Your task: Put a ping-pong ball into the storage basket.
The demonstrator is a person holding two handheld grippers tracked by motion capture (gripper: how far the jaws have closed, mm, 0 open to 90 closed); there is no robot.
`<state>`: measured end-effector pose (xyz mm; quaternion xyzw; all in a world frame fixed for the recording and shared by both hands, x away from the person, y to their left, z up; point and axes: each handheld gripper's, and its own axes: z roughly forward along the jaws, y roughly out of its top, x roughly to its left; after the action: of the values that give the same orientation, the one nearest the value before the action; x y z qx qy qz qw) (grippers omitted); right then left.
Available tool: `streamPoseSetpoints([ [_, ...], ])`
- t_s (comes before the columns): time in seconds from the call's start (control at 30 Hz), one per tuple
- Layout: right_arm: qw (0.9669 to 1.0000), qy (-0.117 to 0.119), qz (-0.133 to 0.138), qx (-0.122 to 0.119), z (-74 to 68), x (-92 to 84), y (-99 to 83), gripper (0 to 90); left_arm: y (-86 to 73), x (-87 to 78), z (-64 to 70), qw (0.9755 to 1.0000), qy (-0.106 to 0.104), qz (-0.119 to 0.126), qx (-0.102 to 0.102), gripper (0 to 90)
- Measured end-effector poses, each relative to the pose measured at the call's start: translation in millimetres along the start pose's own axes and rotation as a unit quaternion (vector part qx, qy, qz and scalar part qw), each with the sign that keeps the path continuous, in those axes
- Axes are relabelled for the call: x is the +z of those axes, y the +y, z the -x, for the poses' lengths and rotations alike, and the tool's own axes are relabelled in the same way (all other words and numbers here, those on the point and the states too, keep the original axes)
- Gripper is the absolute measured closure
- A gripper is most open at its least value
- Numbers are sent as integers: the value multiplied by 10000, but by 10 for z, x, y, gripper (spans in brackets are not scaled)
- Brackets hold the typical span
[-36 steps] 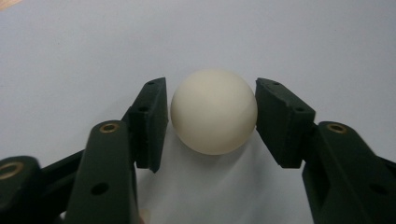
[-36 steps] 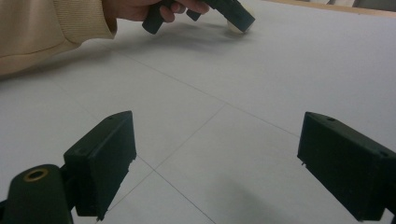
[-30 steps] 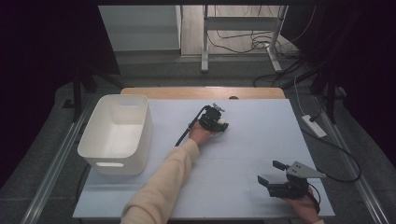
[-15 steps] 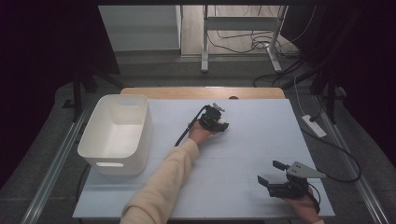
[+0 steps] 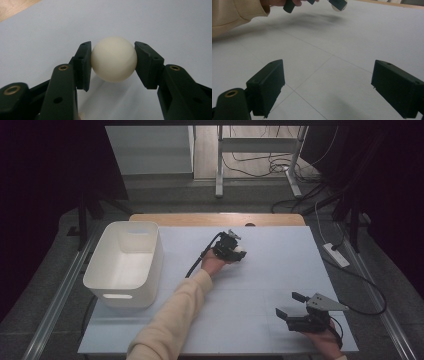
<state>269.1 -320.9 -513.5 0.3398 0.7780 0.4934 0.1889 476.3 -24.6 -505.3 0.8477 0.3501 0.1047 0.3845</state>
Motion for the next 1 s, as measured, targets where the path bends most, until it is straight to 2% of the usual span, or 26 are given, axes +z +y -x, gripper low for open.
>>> streamPoseSetpoints([
  [0.13,10000,-7,-1,-12,-3,1,2,114,-23,-122,17,9999,-60,144,17,510],
  [0.53,10000,-6,-24,-27,-14,10,9,114,-43,-382,43,9993,-36,365,112,510],
  [0.87,10000,-15,-26,-33,-12,13,8,114,-41,-484,112,9986,-61,466,233,510],
  [1.0,10000,-19,-30,-37,-12,14,8,114,-50,-524,118,9983,-105,528,203,510],
])
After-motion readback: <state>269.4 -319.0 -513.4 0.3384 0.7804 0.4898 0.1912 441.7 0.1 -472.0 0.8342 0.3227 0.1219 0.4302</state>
